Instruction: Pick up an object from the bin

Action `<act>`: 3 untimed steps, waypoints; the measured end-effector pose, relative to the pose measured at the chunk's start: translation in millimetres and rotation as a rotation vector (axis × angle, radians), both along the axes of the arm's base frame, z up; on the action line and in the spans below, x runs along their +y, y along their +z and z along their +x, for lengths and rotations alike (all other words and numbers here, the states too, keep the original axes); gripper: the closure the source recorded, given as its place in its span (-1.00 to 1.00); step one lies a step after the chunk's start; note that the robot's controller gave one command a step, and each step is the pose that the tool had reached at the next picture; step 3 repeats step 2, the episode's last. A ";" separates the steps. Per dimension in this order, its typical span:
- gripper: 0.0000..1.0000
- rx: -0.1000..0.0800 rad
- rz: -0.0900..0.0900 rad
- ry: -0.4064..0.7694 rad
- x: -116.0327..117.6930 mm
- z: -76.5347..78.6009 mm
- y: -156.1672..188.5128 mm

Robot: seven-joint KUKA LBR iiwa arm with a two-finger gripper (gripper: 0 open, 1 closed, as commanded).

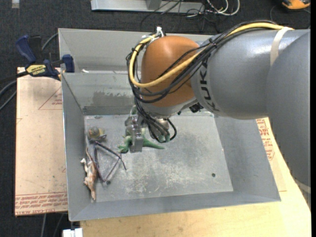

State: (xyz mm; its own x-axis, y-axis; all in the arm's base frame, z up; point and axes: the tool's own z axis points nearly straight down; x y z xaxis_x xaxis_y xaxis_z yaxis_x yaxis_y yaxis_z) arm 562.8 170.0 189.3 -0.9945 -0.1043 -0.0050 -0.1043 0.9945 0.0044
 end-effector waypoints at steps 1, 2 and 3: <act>1.00 0.008 -0.002 -0.001 0.3 0.1 4.4; 1.00 -0.006 0.001 0.060 3.0 -4.4 38.7; 1.00 -0.006 0.001 0.060 3.0 -4.4 38.7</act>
Offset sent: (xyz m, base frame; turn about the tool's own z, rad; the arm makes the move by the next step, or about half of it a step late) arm -0.0221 0.0040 -0.0153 -0.1941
